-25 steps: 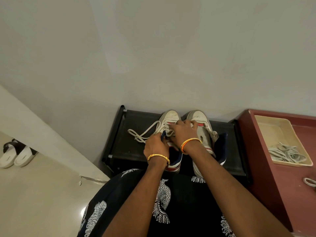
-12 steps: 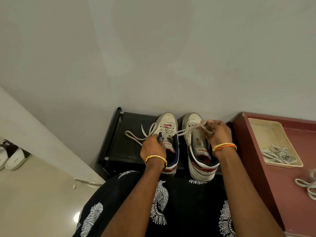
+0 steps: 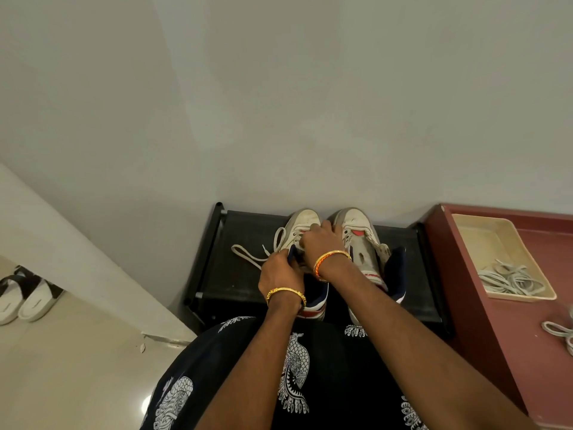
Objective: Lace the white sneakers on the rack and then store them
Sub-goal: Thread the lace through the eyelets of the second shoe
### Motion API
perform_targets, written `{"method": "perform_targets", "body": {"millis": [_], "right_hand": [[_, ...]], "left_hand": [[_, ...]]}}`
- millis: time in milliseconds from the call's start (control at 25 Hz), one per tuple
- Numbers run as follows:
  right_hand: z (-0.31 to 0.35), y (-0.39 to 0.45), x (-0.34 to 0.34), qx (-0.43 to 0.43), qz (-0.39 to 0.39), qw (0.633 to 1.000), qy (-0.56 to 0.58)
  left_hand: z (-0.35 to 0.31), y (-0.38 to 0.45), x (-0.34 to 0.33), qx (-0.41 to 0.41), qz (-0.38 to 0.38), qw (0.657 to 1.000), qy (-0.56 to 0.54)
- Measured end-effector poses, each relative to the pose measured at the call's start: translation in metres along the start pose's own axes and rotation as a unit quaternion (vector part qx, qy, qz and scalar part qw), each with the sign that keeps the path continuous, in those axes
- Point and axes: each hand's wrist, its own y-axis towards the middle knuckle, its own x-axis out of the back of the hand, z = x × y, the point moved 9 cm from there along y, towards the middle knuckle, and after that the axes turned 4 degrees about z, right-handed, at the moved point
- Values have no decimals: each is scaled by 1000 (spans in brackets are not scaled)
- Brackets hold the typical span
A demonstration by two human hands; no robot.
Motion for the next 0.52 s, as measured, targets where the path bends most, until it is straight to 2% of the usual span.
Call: {"method": "perform_targets", "body": {"millis": [200, 280, 320, 360, 400, 480, 520], "right_hand": [[-36, -16, 17, -59, -26, 989, 130], [-71, -28, 29, -108, -76, 951, 279], [-95, -33, 26, -146, -91, 906, 388], [-116, -40, 17, -184, -94, 836, 507], [-130, -46, 2, -212, -89, 746, 624], [-131, -52, -23, -221, -62, 542, 808], [-124, -52, -28, -210, -48, 463, 860]], "left_hand": [[0, 2, -1, -1, 3, 1000, 8], [1, 2, 0, 0, 3, 1000, 21], [1, 2, 0, 2, 1, 1000, 26], [2, 2, 0, 3, 0, 1000, 27], [2, 3, -1, 3, 1, 1000, 25], [1, 3, -2, 6, 6, 1000, 18], [1, 2, -3, 8, 7, 1000, 16]]}}
